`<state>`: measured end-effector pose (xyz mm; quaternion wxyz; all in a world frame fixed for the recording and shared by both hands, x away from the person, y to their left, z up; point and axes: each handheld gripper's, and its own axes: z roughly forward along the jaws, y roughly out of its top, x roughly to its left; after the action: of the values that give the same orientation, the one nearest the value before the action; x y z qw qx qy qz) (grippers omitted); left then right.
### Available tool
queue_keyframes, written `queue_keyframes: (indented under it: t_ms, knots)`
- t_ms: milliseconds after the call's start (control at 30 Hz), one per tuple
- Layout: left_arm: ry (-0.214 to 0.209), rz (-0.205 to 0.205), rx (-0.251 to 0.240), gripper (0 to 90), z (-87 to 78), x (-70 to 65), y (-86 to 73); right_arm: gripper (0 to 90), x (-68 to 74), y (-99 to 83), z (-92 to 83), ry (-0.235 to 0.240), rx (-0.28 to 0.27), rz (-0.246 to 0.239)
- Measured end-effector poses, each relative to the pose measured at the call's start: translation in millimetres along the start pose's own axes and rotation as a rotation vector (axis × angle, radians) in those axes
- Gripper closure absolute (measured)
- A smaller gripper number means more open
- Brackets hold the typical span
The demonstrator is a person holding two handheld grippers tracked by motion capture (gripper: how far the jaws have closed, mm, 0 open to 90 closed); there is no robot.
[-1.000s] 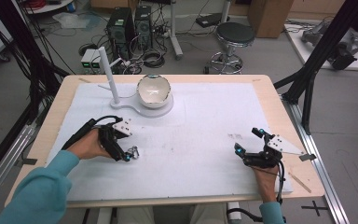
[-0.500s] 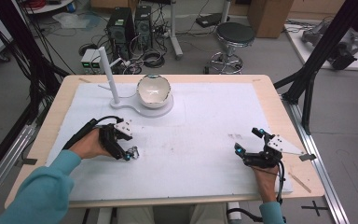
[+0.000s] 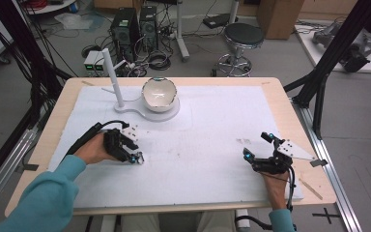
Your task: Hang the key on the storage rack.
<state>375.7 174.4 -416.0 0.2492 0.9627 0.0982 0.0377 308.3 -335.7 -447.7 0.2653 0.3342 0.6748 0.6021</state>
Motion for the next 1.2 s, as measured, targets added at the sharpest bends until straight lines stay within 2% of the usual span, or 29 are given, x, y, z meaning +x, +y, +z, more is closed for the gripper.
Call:
queue_keyframes:
  t_ms: [33,300,467,533,600,633,867,1067,1200]
  knots:
    - [0.006,0.014,0.005,57.7,-0.4,0.3,0.3,0.6,0.0,0.0,0.0,0.0,0.001,-0.001]
    - [0.019,0.022,0.007,67.2,-2.0,-0.8,0.1,0.6,-0.1,0.0,-0.1,0.0,0.001,0.001]
    - [0.033,0.005,0.006,73.5,-3.3,0.7,1.3,0.6,-0.1,0.0,0.0,0.0,0.001,0.0]
    - [0.033,-0.009,-0.003,75.6,-3.9,1.8,1.8,0.6,0.0,0.0,0.0,-0.001,0.001,0.0]
    - [0.029,-0.003,0.005,77.6,-5.0,3.3,2.5,0.6,0.0,0.0,0.0,0.0,0.001,-0.001]
    - [0.029,-0.015,-0.003,78.9,-4.3,3.0,2.5,0.6,0.0,0.0,0.0,0.0,0.001,0.001]
    - [0.017,-0.018,-0.006,84.8,-3.8,3.9,2.1,0.6,-0.1,-0.1,0.0,0.001,0.0,0.001]
    - [0.012,-0.013,-0.005,85.8,-4.9,5.9,2.0,0.6,-0.2,-0.1,0.0,0.001,0.0,0.0]
    - [0.01,-0.033,-0.017,87.2,-4.5,5.5,1.3,0.6,-0.2,0.0,0.0,0.001,0.001,0.0]
